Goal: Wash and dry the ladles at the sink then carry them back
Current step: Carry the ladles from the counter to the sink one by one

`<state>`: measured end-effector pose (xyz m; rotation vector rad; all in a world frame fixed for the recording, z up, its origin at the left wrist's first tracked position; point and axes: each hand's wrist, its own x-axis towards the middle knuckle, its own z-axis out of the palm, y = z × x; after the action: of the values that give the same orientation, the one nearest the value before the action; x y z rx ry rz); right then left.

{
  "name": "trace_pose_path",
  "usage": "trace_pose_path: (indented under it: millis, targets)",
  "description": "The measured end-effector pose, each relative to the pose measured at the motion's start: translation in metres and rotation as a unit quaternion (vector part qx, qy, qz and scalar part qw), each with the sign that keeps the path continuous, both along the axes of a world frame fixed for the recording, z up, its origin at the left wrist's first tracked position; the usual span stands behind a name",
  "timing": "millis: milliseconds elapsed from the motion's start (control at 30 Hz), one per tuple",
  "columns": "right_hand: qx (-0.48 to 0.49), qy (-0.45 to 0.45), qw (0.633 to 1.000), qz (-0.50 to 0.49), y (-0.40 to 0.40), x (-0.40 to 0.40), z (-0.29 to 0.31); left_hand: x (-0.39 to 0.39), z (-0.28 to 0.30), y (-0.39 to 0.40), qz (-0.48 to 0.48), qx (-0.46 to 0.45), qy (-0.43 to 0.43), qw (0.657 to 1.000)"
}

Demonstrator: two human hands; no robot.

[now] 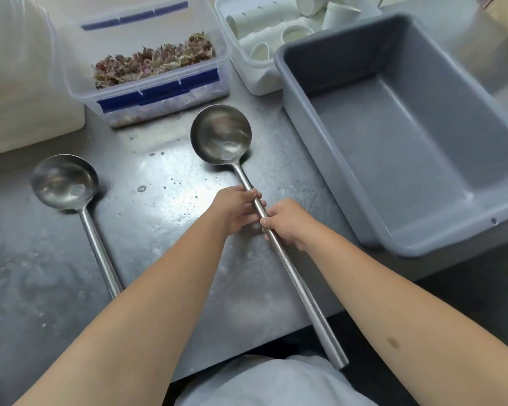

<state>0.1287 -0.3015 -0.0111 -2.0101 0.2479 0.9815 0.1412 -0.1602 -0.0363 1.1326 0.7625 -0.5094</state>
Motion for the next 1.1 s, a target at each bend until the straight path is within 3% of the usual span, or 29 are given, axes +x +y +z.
trace_pose_path:
  millis: [633, 800, 1100]
  targets:
    - [-0.029, 0.013, 0.998, -0.047, -0.065, -0.133, 0.054, -0.115, 0.034, -0.063, -0.057, -0.052, 0.035, 0.996]
    - [-0.055, 0.010, 0.997, -0.052, -0.090, -0.178, 0.067, -0.152, 0.040, -0.091, -0.099, -0.036, 0.042, 0.994]
    - [-0.037, 0.012, 0.987, -0.154, -0.144, -0.284, 0.068, -0.236, 0.050, -0.152, -0.202, -0.010, 0.030, 0.979]
